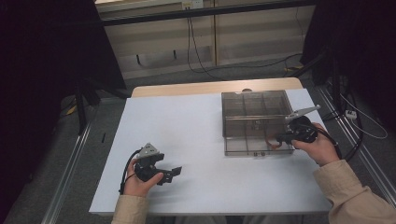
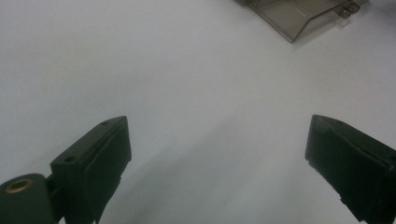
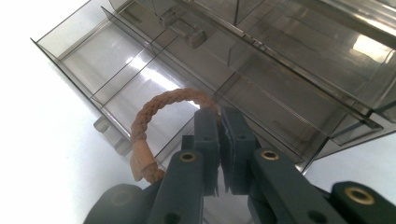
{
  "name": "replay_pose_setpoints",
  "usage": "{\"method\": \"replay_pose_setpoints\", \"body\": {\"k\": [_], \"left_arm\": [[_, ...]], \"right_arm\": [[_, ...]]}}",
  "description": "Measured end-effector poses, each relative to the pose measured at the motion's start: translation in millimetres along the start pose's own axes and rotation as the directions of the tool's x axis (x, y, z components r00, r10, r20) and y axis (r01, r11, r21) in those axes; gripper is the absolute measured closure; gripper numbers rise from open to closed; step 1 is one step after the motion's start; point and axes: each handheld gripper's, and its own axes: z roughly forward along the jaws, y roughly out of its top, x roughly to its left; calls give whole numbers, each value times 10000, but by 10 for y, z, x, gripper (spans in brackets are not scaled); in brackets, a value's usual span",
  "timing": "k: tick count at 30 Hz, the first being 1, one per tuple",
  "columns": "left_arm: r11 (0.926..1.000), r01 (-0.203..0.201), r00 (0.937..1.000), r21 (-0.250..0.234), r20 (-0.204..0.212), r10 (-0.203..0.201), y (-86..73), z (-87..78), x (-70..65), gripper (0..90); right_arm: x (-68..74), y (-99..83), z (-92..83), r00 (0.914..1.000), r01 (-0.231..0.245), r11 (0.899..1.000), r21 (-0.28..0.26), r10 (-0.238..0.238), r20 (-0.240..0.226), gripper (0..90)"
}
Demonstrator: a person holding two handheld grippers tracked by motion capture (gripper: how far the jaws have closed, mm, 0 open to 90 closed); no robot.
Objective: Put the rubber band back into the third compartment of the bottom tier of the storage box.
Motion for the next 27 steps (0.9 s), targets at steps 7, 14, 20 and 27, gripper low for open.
{"method": "replay_pose_setpoints", "body": {"k": [7, 14, 20, 27], "left_arm": [[10000, -19, 10000, 24, -12, 19, -1, 2, -1, 71], [10000, -13, 10000, 0, -26, 13, 0, 2, 0, 71], [10000, 6, 10000, 2, 4, -6, 0, 2, -4, 71], [10000, 6, 10000, -30, -29, -6, 1, -5, 2, 71]], "right_arm": [[-32, -26, -7, 10000, -45, 10000, -1, 45, 83, 859], [-69, -53, -11, 9998, -127, 9999, 16, 127, 177, 859], [-86, -69, -14, 9996, -170, 9999, 6, 170, 234, 858], [-86, -73, -20, 9995, -147, 9999, -26, 147, 263, 858]]}}
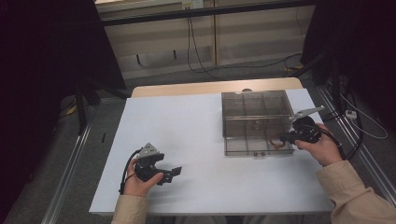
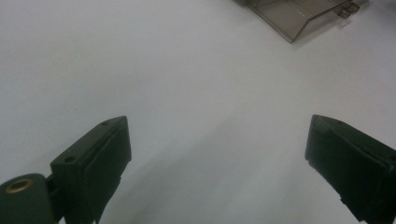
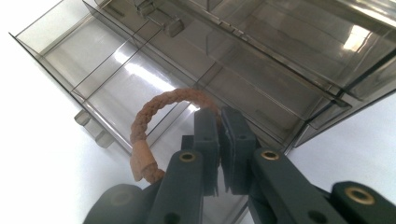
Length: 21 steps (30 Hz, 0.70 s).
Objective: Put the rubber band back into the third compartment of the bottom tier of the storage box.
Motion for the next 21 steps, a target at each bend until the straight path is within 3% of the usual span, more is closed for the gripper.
{"method": "replay_pose_setpoints", "body": {"k": [21], "left_arm": [[10000, 11, 10000, -2, -7, -11, 1, -5, 5, 71]], "right_arm": [[-28, -33, 14, 9999, -37, 10000, 13, 37, 163, 857]]}}
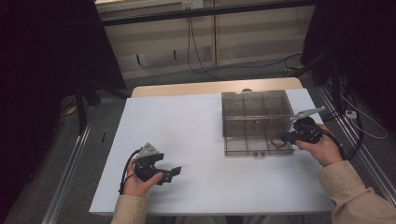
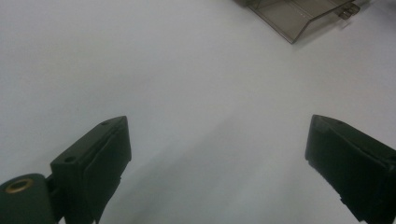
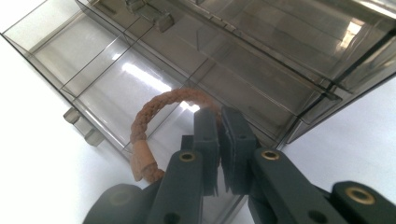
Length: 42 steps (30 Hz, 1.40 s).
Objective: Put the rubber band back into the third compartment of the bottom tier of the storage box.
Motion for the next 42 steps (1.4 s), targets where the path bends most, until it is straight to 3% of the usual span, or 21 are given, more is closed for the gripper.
{"method": "replay_pose_setpoints", "body": {"k": [9, 11, 13, 27, 30, 42], "left_arm": [[10000, -25, 10000, 37, 19, 25, 0, 3, 3, 71], [10000, -20, 10000, 33, 42, 19, 1, 5, 4, 71], [10000, -1, 10000, 19, 26, 1, 1, 2, 4, 71], [10000, -3, 10000, 30, 16, 3, -1, 6, -2, 71], [10000, -3, 10000, 34, 18, 3, -1, 8, -2, 71], [10000, -2, 10000, 41, 34, 2, 0, 2, 4, 71]], "right_arm": [[-44, -54, 7, 9999, -38, 9999, 136, 36, 142, 845], [-50, -55, 6, 10000, -30, 10000, 58, 30, 77, 778], [-36, -47, 2, 9999, 57, 10000, 21, -58, 153, 771], [162, 1, -49, 9964, 117, 9986, -521, -160, -831, 609], [219, 14, -60, 9929, 97, 9978, -661, -175, -1176, 532], [417, 48, -42, 9837, 228, 9943, -1046, -410, -1751, 317]]}}
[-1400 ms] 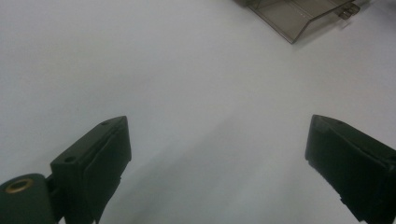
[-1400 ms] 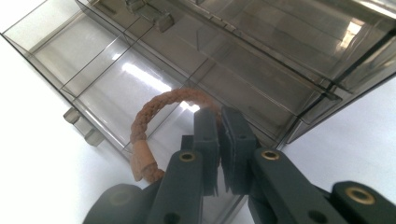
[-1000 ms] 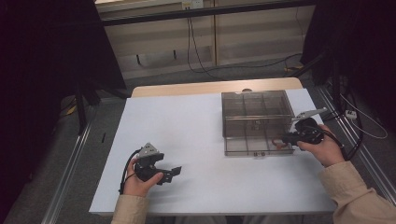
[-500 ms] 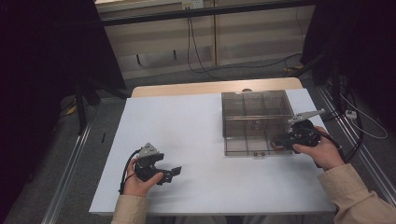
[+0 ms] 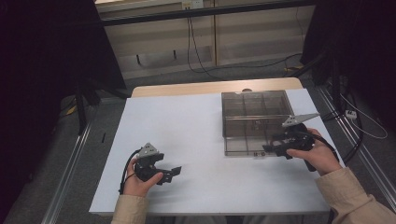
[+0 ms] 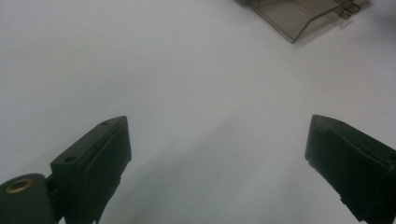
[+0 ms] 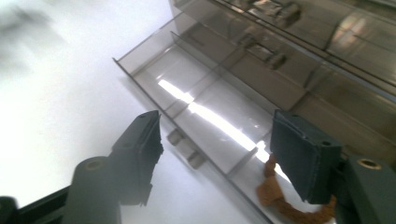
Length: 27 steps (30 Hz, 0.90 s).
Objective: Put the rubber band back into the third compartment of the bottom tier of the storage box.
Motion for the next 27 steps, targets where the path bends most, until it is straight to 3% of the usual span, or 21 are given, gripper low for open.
{"method": "replay_pose_setpoints", "body": {"k": [11, 19, 24, 27], "left_arm": [[10000, 45, 10000, -37, -23, -45, -2, -3, 2, 71], [9999, 76, 10000, -109, -4, -76, -1, -16, 10, 71], [10000, 56, 10000, -50, -25, -56, -1, -8, 5, 71], [9999, 10, 10000, -123, 12, -10, 6, -18, -3, 71]], "right_arm": [[148, -51, 11, 9993, -8, 9994, -351, -5, -361, 300], [222, -131, 51, 9994, 27, 9992, -387, -41, -353, 306], [257, -146, 55, 9988, 75, 9995, -319, -90, -472, 387], [271, -143, 47, 9981, -3, 9992, -390, -21, -623, 485]]}}
